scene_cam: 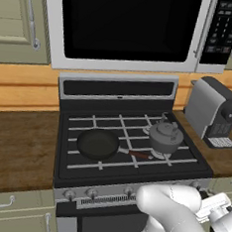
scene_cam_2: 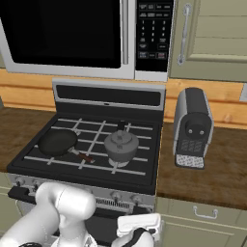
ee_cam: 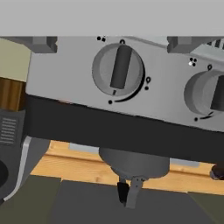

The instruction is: Pick the kettle from the counter and place it on a stove burner. Then turn the burner on.

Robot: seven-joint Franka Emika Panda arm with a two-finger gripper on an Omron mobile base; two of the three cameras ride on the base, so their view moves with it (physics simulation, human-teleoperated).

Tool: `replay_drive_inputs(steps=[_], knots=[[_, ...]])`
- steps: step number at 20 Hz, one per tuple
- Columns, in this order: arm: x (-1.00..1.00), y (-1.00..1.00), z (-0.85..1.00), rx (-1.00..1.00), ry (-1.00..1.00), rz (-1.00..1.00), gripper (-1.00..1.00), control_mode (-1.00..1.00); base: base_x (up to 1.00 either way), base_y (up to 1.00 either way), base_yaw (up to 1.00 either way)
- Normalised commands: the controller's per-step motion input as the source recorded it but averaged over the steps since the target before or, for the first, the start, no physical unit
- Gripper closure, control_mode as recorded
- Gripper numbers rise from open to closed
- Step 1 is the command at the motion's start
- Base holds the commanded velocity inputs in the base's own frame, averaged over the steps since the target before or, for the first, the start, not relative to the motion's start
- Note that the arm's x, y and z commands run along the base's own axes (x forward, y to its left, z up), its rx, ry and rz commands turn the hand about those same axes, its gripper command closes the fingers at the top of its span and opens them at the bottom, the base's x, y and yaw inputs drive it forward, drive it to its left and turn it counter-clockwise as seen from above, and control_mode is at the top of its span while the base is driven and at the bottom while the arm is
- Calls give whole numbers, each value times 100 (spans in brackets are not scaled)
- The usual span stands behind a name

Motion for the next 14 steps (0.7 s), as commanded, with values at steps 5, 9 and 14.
replay_drive_inputs(steps=[5, 9, 14], knots=[[1, 12, 20, 0, -1, 0, -100, -100, 0, 0, 0], [5, 3, 41, 0, -5, 0, -100, -100, 0, 0, 0], [20, 8, 17, 0, 3, 0, -100, -100, 0, 0, 0]])
